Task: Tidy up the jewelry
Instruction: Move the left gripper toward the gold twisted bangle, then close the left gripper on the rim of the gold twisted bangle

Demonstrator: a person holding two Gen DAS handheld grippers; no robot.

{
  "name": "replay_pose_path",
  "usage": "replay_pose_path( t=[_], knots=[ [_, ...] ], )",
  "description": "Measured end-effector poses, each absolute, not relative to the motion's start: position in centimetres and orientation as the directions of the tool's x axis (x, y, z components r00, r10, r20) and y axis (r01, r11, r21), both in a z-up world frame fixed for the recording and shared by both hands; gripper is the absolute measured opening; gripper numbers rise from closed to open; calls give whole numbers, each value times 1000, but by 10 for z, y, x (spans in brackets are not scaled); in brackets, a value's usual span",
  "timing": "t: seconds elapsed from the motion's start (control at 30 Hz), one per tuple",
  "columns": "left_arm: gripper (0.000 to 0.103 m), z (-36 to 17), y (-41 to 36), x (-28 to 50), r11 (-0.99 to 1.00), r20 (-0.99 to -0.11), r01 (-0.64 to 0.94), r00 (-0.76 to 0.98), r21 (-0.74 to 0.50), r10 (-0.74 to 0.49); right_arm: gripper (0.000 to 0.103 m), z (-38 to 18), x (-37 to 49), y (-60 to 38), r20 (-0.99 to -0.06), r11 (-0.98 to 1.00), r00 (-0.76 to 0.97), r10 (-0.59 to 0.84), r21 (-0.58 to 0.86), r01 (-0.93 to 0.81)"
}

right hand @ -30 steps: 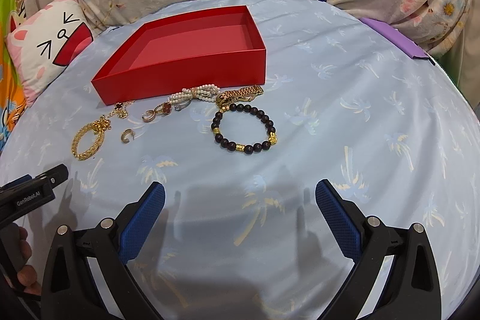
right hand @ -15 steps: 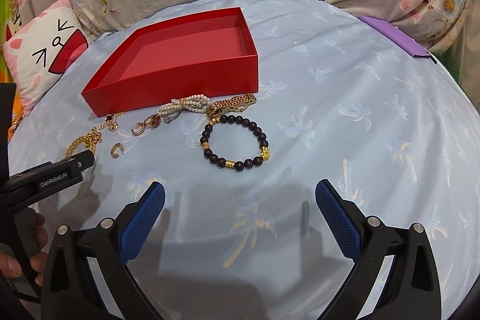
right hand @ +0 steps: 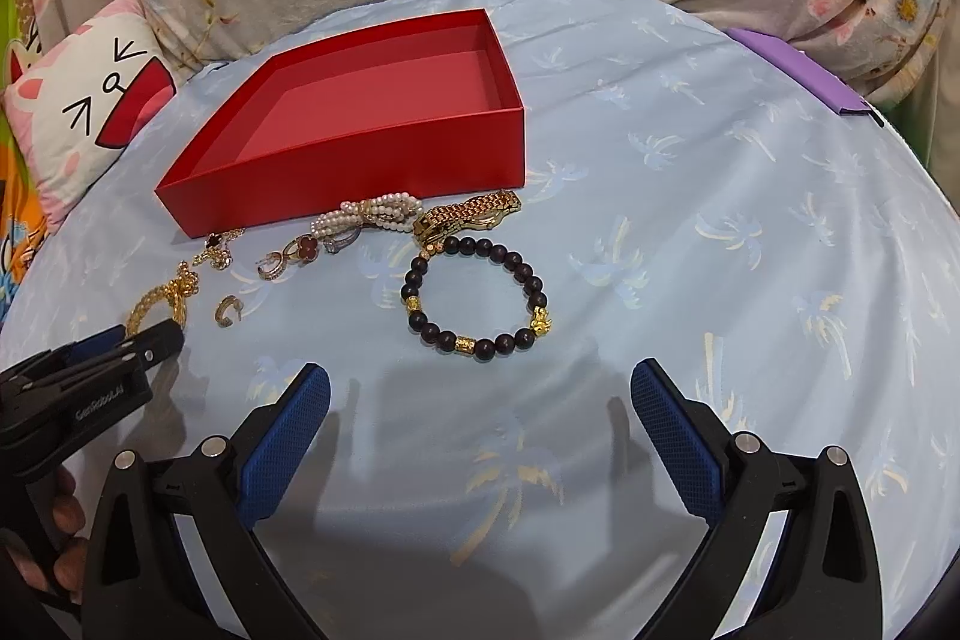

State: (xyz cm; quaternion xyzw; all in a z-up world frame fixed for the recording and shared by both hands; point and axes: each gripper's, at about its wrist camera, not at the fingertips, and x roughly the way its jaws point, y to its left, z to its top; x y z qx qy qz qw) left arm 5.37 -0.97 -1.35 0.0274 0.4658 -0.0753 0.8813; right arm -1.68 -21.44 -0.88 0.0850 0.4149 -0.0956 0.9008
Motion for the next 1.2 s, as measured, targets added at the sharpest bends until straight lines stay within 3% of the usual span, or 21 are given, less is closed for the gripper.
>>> replay_pose_path(
  t=[0.37, 0.43, 0.47, 0.7, 0.77, 0.87, 0.9, 1.0, 1.2],
  knots=[
    [54, 19, 2, 6, 977, -805, 197, 563, -85, -184, 98, 7, -36, -210, -739, 970, 667, -99, 79, 232],
    [46, 25, 4, 0, 975, -798, 201, 570, -91, -193, 98, 9, -41, -208, -735, 971, 672, -87, 87, 221],
    [31, 27, 5, -3, 974, -799, 207, 567, -96, -200, 98, 10, -43, -206, -734, 973, 673, -84, 86, 215],
    [31, 28, 11, -13, 975, -805, 205, 562, -88, -191, 98, 12, -56, -199, -733, 976, 675, -82, 79, 204],
    [35, 25, 11, -16, 978, -808, 201, 565, -60, -166, 98, 13, -58, -199, -731, 975, 677, -85, 77, 207],
    [65, 19, 12, -19, 979, -808, 197, 569, -42, -149, 98, 15, -58, -199, -728, 975, 680, -86, 78, 208],
    [70, 18, 12, -19, 979, -808, 201, 571, -38, -148, 98, 15, -58, -198, -728, 975, 680, -86, 78, 207],
    [76, 11, 9, -17, 977, -811, 208, 565, -41, -154, 98, 12, -56, -197, -732, 976, 676, -81, 78, 202],
    [76, -14, -2, -3, 980, -839, 198, 529, -20, -124, 98, 9, -52, -194, -740, 978, 668, -76, 76, 196]
  ],
)
